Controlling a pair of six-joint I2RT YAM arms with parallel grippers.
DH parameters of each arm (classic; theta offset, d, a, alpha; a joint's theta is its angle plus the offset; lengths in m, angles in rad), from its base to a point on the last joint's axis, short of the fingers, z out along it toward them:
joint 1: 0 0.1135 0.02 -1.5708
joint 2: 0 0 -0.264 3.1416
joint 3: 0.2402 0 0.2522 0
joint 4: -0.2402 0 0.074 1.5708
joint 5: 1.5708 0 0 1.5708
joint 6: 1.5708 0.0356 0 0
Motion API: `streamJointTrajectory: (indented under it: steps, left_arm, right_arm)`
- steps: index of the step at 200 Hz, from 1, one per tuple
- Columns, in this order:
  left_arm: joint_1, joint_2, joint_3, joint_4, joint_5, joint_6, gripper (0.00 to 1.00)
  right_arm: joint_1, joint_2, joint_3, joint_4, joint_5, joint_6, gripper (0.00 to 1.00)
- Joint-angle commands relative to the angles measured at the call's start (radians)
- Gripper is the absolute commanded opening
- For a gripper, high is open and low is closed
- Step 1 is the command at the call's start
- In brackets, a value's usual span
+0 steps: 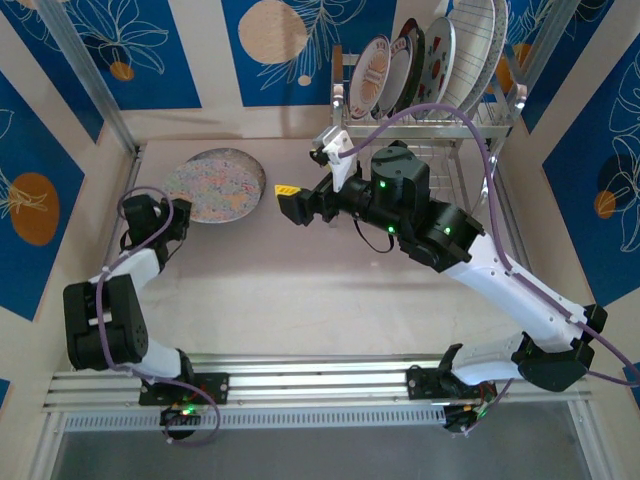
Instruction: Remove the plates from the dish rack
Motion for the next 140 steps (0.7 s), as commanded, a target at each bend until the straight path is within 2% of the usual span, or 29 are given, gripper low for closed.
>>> streamJointTrajectory:
  steps: [1, 140]
  left_arm:
    - [0.019, 0.033, 0.06, 0.123, 0.038, 0.021, 0.0]
    - [0.026, 0.262, 0.168, 0.186, 0.07, 0.034, 0.0]
  right_arm:
    - [0.004, -0.005, 0.037, -0.008, 0.018, 0.021, 0.95]
    - [-0.004, 0.007, 0.049, -0.025, 0.005, 0.043, 0.95]
